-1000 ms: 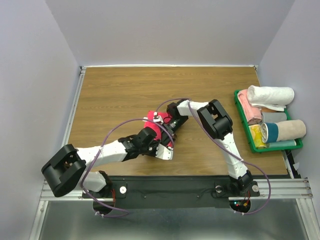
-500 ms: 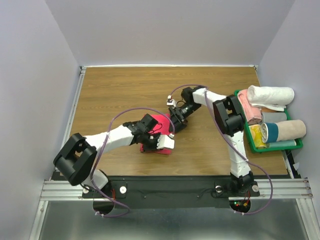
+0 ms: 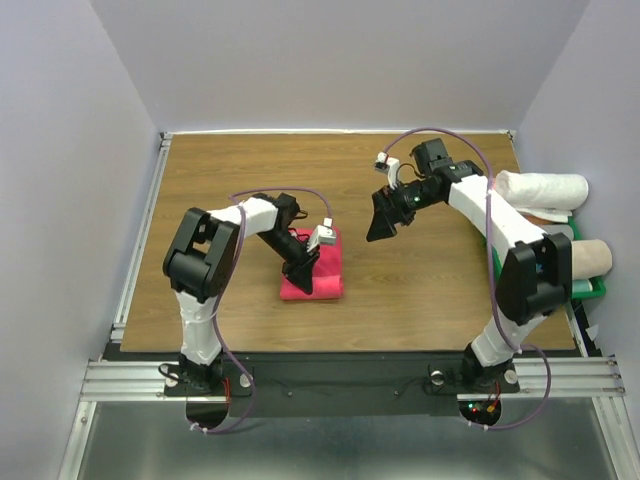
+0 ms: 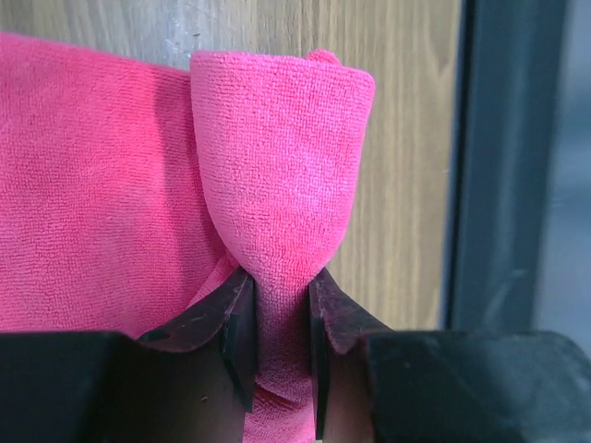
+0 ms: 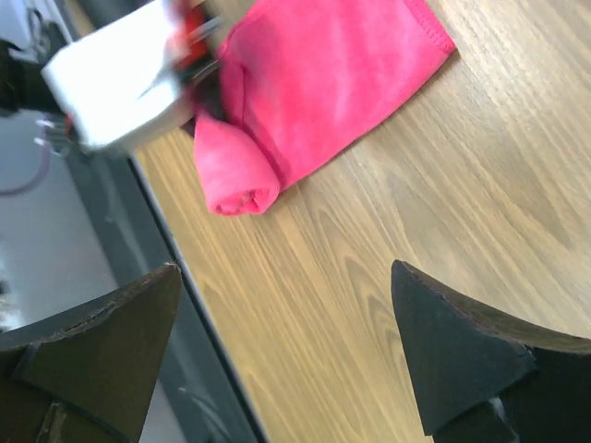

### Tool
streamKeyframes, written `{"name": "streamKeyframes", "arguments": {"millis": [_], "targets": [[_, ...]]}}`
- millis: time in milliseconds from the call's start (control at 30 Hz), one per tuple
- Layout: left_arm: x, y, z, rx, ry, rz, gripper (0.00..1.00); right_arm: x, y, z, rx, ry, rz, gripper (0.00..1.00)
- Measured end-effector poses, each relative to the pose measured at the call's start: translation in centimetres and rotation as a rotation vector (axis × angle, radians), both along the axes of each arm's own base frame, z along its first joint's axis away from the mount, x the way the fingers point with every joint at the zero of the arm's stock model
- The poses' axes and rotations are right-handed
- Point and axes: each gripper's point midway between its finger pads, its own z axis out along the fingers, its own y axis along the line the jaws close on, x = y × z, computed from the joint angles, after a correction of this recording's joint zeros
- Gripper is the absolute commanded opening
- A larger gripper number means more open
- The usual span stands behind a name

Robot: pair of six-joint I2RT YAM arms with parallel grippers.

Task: Roll the towels
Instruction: Roll the towel

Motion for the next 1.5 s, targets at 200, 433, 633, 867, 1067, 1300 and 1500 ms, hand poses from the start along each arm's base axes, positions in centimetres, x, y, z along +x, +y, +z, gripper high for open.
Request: {"name": "streamKeyframes", "arguments": {"millis": [200,433,633,867,1067,1300,1500], "targets": [[0.9,-0.1,0.0,0.002,0.254,0.073,0.01,-1.4,1.5,-0.5,-0.087,-0.185,0.065,0.92],[1.5,-0.1,0.0,0.032,0.406,0.1,0.02,-6.6,8.5,-4.5,-0.213,-0.444,0.334,0.93],[1.7,0.1,0.1,0.04,0.447,0.112,0.04,-8.6,11.9,-6.7,-0.261,-0.637,0.468,0.93],[1.8,0.3,0.1,0.046,0.45,0.111,0.1,-7.0,12.6,-11.1,-0.318,-0.685,0.487,0.75],[2.0,0.4,0.1,0.051,0.45,0.114,0.27,-7.4,12.1,-13.2,-0.331,-0.677,0.505,0.01],[3.0,1.3,0.3,0.036,0.385,0.125,0.59,-7.8,12.6,-13.2,-0.289,-0.661,0.507,0.01],[5.7,4.1,1.2,0.022,0.242,0.176,0.72,-8.4,12.7,-13.1,-0.237,-0.607,0.51,0.01]]}}
